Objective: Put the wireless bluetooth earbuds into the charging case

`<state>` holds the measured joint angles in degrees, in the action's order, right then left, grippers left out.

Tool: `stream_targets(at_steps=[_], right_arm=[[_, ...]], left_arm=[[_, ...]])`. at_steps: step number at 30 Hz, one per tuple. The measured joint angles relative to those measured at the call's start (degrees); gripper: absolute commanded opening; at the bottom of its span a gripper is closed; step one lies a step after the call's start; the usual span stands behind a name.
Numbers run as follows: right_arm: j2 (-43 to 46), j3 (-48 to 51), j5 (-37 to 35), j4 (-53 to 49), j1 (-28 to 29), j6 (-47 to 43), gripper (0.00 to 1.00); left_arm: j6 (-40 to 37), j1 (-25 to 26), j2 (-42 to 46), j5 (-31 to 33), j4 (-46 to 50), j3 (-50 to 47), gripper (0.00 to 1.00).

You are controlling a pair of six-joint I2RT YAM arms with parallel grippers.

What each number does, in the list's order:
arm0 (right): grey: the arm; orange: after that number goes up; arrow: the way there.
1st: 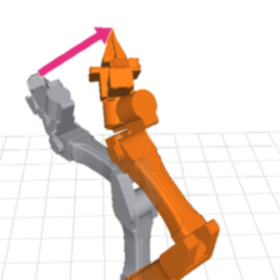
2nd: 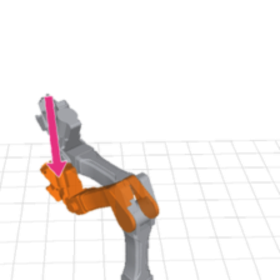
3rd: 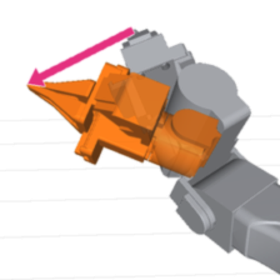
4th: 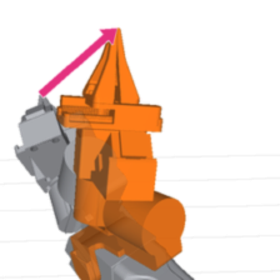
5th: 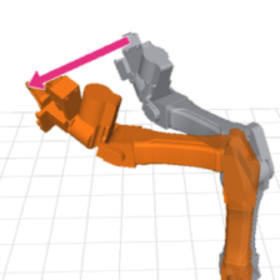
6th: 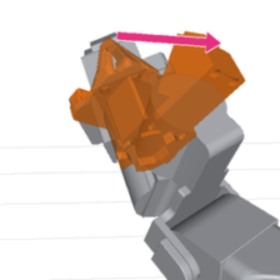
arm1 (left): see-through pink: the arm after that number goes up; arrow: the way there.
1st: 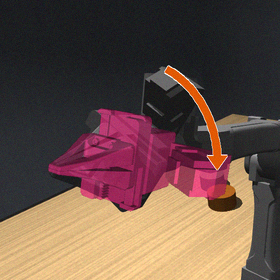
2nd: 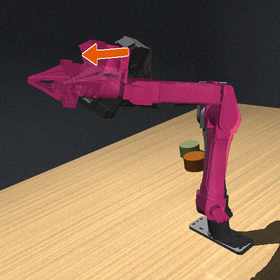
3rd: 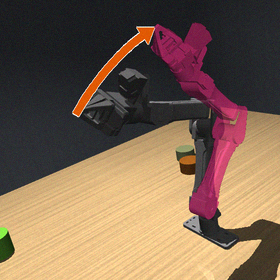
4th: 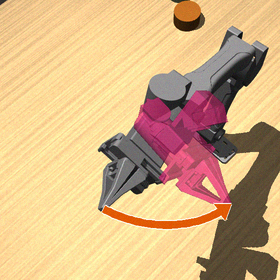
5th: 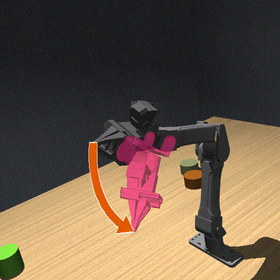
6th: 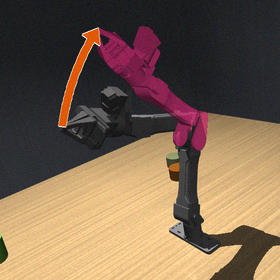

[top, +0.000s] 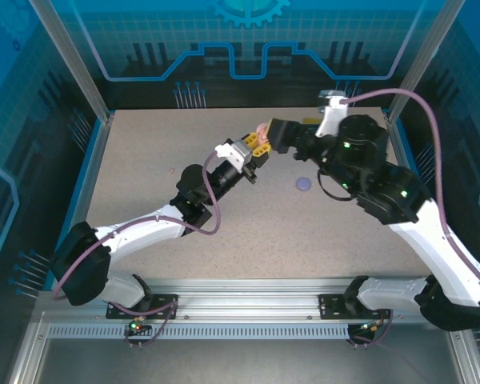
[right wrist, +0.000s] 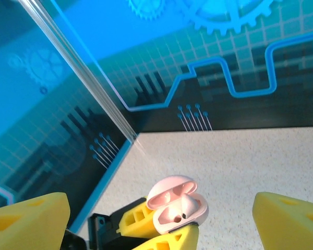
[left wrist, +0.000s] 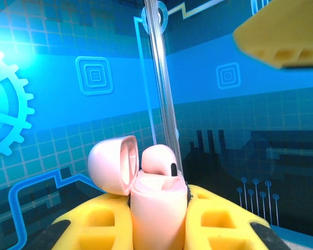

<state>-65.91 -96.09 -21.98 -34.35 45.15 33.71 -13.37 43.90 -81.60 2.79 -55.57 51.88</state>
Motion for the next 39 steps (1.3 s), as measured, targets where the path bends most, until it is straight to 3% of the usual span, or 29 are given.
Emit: stream_targets(at_steps=[7, 14, 27, 39], right_arm=[[4.4, 2.8, 0.1, 0.0, -5.7, 1.8, 0.93], [2.6, 10.4, 2.1, -2.1, -10.8, 5.1, 0.92], [-1.2, 10.4, 5.0, -7.7, -11.1, 5.2, 0.86], [-4.3, 2.8, 10.4, -9.9, -5.1, 2.0, 0.65]], left_arm=[[0.0, 0.0, 0.0, 0.0, 0.0, -0.1, 0.00], [2.5, -2.2, 1.6, -0.5, 0.0, -3.1, 0.00], [12.7, -11.3, 12.4, -15.3, -0.3, -11.2, 0.00], [21.0, -16.0, 14.7, -28.2, -0.5, -12.3, 0.00]])
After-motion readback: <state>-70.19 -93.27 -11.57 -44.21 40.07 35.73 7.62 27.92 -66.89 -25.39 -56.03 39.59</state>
